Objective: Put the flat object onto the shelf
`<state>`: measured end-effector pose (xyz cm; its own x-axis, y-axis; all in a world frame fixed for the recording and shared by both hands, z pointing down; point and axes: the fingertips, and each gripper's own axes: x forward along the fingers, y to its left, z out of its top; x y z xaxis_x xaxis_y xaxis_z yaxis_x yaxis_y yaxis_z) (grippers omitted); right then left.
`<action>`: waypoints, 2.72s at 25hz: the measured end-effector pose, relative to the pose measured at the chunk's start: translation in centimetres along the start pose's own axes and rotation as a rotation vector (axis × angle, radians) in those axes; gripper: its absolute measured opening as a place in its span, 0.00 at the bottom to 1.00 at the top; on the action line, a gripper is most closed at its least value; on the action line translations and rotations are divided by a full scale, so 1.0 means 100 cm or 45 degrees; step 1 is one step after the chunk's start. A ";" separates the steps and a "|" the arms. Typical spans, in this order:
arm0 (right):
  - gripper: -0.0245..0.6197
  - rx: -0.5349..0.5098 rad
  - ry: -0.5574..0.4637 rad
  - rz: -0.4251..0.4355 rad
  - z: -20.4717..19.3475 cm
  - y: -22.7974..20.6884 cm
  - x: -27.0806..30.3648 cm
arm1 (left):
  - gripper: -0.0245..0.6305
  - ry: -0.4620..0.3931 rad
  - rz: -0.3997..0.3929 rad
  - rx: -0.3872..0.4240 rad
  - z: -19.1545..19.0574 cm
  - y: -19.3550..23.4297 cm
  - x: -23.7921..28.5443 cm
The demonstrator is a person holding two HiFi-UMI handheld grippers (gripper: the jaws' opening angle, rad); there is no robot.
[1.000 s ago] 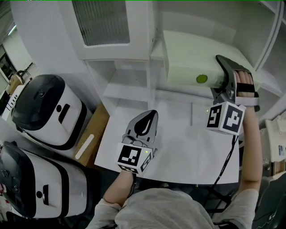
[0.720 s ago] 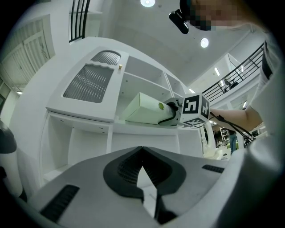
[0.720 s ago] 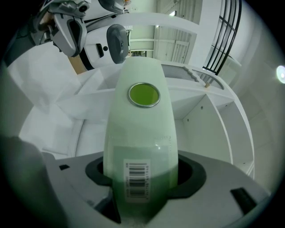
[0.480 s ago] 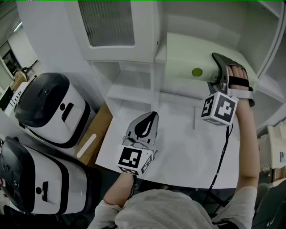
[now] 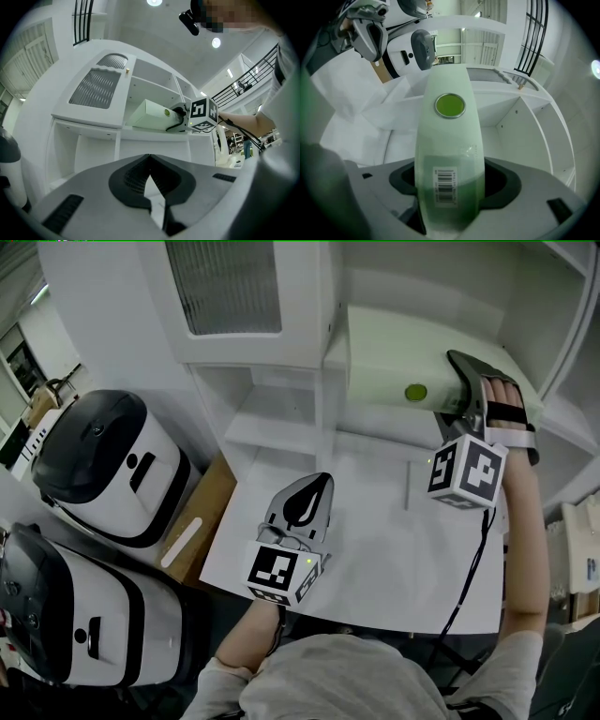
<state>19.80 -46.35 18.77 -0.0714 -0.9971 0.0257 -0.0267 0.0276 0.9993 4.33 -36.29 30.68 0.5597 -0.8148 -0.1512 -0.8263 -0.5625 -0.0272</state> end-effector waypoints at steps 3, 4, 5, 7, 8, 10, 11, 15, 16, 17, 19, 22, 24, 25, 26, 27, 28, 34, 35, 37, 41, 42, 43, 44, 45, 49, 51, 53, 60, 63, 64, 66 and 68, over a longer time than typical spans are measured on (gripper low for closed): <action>0.54 -0.017 -0.006 -0.016 0.002 -0.001 -0.005 | 0.06 -0.042 -0.071 0.022 0.016 -0.014 0.008; 0.54 -0.016 -0.008 -0.021 0.003 -0.001 -0.006 | 0.06 -0.067 -0.093 0.035 0.027 -0.018 0.013; 0.54 -0.010 -0.012 -0.024 0.003 -0.001 -0.006 | 0.06 -0.091 -0.111 0.050 0.038 -0.022 0.019; 0.54 0.010 -0.026 -0.021 0.004 -0.001 -0.010 | 0.06 -0.121 -0.145 0.077 0.058 -0.028 0.032; 0.54 0.017 -0.033 -0.019 0.005 -0.001 -0.012 | 0.06 -0.129 -0.160 0.088 0.066 -0.030 0.039; 0.54 0.019 -0.048 -0.021 0.006 -0.002 -0.017 | 0.06 -0.142 -0.175 0.103 0.079 -0.032 0.052; 0.54 0.021 -0.059 -0.025 0.007 -0.002 -0.019 | 0.06 -0.147 -0.176 0.105 0.084 -0.032 0.058; 0.54 0.040 -0.103 -0.033 0.011 -0.003 -0.033 | 0.06 -0.153 -0.182 0.076 0.092 -0.033 0.076; 0.54 0.044 -0.111 -0.036 0.011 -0.004 -0.037 | 0.06 -0.152 -0.180 0.070 0.093 -0.033 0.080; 0.54 0.048 -0.118 -0.040 0.010 -0.004 -0.040 | 0.06 -0.151 -0.176 0.064 0.093 -0.032 0.083; 0.54 0.057 -0.130 -0.049 0.009 -0.006 -0.046 | 0.06 -0.148 -0.165 0.049 0.091 -0.028 0.087; 0.54 0.069 -0.132 -0.058 0.004 -0.006 -0.051 | 0.06 -0.138 -0.154 0.022 0.086 -0.025 0.093; 0.52 0.077 -0.124 -0.047 0.001 -0.004 -0.050 | 0.06 -0.140 -0.145 0.006 0.085 -0.023 0.094; 0.50 0.079 -0.120 -0.041 0.000 -0.003 -0.049 | 0.06 -0.144 -0.141 -0.005 0.085 -0.023 0.094; 0.47 0.078 -0.117 -0.039 0.000 -0.001 -0.047 | 0.06 -0.149 -0.139 -0.015 0.085 -0.023 0.093; 0.47 0.076 -0.114 -0.040 0.000 -0.001 -0.046 | 0.06 -0.152 -0.138 -0.021 0.085 -0.023 0.092; 0.47 0.075 -0.111 -0.042 0.000 -0.001 -0.044 | 0.06 -0.154 -0.137 -0.024 0.084 -0.023 0.090; 0.47 0.079 -0.071 -0.053 0.000 -0.002 -0.024 | 0.06 -0.136 -0.124 -0.037 0.076 -0.021 0.081; 0.47 0.081 -0.068 -0.057 0.000 -0.002 -0.021 | 0.06 -0.133 -0.119 -0.033 0.075 -0.020 0.079; 0.47 0.082 -0.063 -0.063 0.000 -0.003 -0.015 | 0.06 -0.128 -0.106 -0.022 0.075 -0.017 0.075; 0.47 0.077 -0.049 -0.065 0.001 -0.003 -0.005 | 0.06 -0.123 -0.077 -0.005 0.075 -0.009 0.064; 0.47 0.077 -0.045 -0.067 0.001 -0.002 -0.003 | 0.06 -0.122 -0.073 -0.003 0.075 -0.008 0.061; 0.47 0.077 -0.042 -0.069 0.002 -0.002 -0.002 | 0.06 -0.121 -0.072 -0.002 0.075 -0.008 0.059; 0.47 0.078 -0.038 -0.073 0.002 -0.002 -0.001 | 0.06 -0.119 -0.072 -0.001 0.074 -0.007 0.057; 0.47 0.080 -0.036 -0.078 0.002 -0.003 0.000 | 0.06 -0.117 -0.072 -0.001 0.074 -0.007 0.055; 0.47 0.101 -0.035 -0.112 0.003 -0.004 -0.002 | 0.06 -0.108 -0.075 -0.001 0.072 -0.006 0.045; 0.47 0.131 -0.046 -0.124 0.005 -0.004 -0.007 | 0.06 -0.100 -0.079 -0.005 0.069 -0.005 0.040; 0.47 0.168 -0.063 -0.125 0.008 -0.005 -0.014 | 0.06 -0.093 -0.087 -0.010 0.066 -0.003 0.036; 0.21 0.454 -0.118 -0.153 0.014 -0.011 -0.047 | 0.06 -0.069 -0.136 -0.050 0.054 0.000 0.024; 0.06 0.619 -0.127 -0.148 0.013 -0.007 -0.063 | 0.06 -0.046 -0.172 -0.050 0.046 -0.001 0.019; 0.05 0.687 -0.131 -0.119 0.014 -0.002 -0.068 | 0.06 -0.041 -0.184 -0.045 0.044 -0.002 0.016; 0.05 0.836 -0.150 -0.064 0.017 0.008 -0.079 | 0.06 -0.030 -0.212 -0.030 0.041 -0.003 0.011; 0.05 0.973 -0.181 -0.041 0.024 0.015 -0.093 | 0.06 -0.020 -0.243 -0.006 0.039 -0.005 0.005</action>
<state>18.03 -36.89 19.93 -0.1846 -0.9811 -0.0587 -0.7070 0.0911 0.7013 4.75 -35.88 26.76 0.7050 -0.6911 -0.1592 -0.7050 -0.7073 -0.0522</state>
